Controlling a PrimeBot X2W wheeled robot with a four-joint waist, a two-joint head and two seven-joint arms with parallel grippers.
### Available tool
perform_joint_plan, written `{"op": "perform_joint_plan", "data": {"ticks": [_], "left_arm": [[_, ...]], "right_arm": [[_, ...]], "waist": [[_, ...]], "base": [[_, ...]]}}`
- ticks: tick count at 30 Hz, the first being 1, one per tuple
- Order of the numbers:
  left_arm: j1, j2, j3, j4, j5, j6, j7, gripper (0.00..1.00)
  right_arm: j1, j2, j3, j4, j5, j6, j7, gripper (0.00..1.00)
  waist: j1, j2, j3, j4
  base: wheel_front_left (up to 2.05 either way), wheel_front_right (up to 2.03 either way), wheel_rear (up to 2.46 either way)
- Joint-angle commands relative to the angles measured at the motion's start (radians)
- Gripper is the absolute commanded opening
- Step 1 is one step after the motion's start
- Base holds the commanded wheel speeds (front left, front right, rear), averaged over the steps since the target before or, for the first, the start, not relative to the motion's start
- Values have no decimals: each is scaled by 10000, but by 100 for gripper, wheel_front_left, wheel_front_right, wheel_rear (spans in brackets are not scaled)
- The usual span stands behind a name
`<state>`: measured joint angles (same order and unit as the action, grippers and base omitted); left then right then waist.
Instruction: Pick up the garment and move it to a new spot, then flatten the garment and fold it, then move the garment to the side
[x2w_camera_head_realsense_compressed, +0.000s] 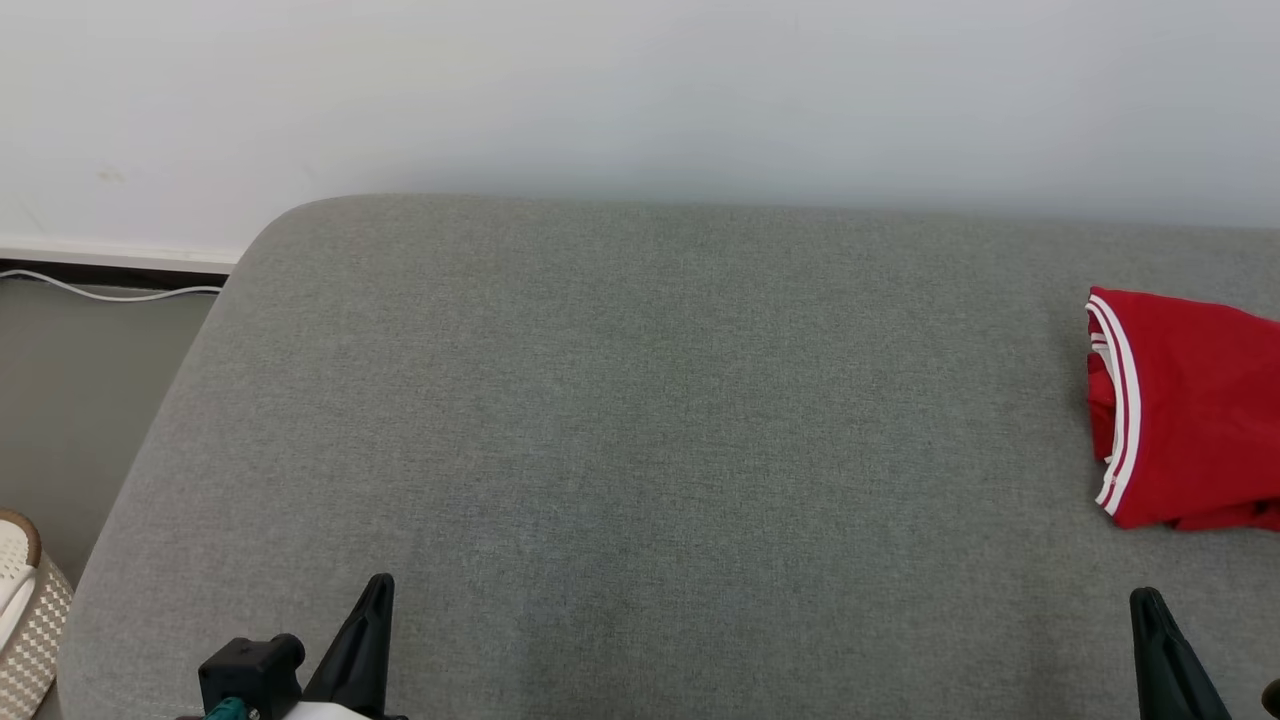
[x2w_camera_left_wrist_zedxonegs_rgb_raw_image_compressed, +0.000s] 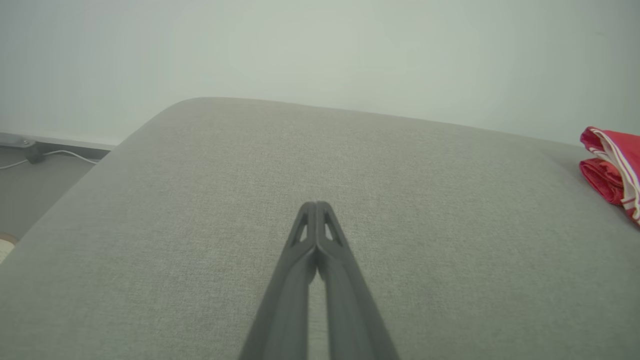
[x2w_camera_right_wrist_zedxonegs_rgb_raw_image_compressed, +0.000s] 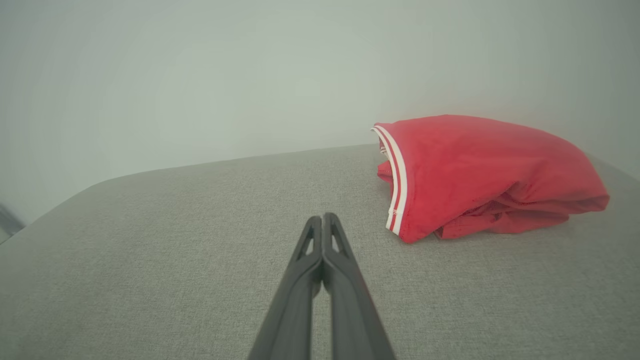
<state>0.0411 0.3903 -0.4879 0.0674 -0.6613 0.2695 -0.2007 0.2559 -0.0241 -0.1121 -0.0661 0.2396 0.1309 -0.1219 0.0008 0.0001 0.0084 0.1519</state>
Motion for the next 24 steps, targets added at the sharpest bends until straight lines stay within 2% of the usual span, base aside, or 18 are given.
{"op": "perform_joint_plan", "data": {"ticks": [1, 24], "left_arm": [[-281, 93, 294, -169, -206, -139, 33, 0], [-553, -531, 1337, 293, -2134, -924, 578, 0]], "right_arm": [[-215, -147, 45, -149, 320, 0, 84, 0], [-920, -308, 221, 523, 3144, 0, 386, 0]], "waist": [[-1, -1, 8, -19], [-8, -1, 5, -318]], "base": [[0, 0, 0], [0, 0, 0]]}}
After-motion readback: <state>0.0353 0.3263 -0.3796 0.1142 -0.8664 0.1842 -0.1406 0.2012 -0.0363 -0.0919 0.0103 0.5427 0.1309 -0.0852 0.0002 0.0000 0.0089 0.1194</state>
